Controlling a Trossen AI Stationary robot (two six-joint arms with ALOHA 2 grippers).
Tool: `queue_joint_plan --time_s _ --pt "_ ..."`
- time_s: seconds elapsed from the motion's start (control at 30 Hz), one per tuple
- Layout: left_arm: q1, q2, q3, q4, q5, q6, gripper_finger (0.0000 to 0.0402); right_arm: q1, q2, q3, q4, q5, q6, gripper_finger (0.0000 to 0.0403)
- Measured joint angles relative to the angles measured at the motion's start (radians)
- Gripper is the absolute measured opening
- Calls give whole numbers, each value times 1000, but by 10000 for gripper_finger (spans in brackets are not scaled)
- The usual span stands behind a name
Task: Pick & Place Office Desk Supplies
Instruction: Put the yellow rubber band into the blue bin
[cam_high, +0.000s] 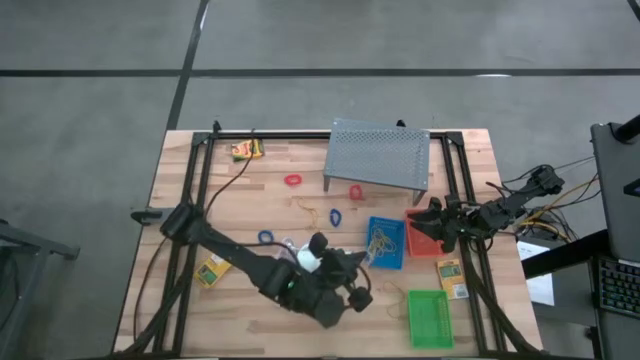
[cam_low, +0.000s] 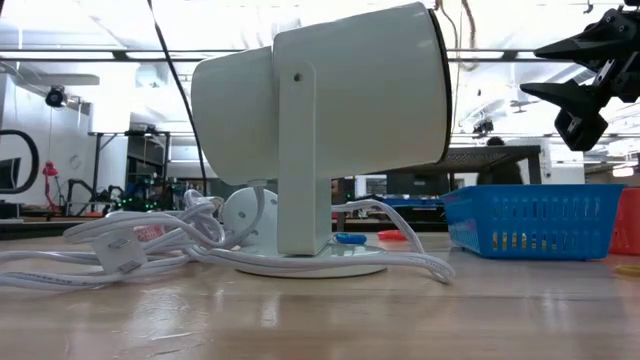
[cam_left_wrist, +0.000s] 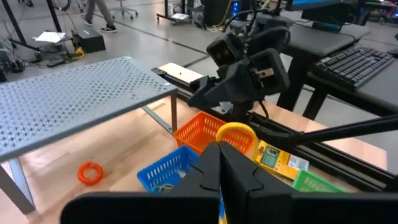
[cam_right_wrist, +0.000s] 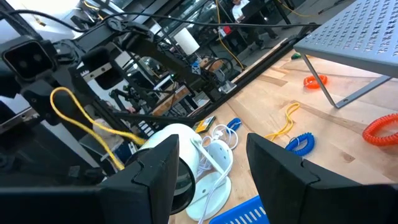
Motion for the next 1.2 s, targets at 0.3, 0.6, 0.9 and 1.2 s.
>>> queue_joint_plan --time_s 0.3,0.6,0.9,1.2 --pt "117 0 -2 38 202 49 0 0 0 0 0 0 0 185" --pt "245 3 -3 70 432 255 0 0 0 0 0 0 0 185" --pt "340 13 -3 73 614 293 0 0 0 0 0 0 0 185" --pt "378 34 -137 243 701 310 0 0 0 0 0 0 0 185"
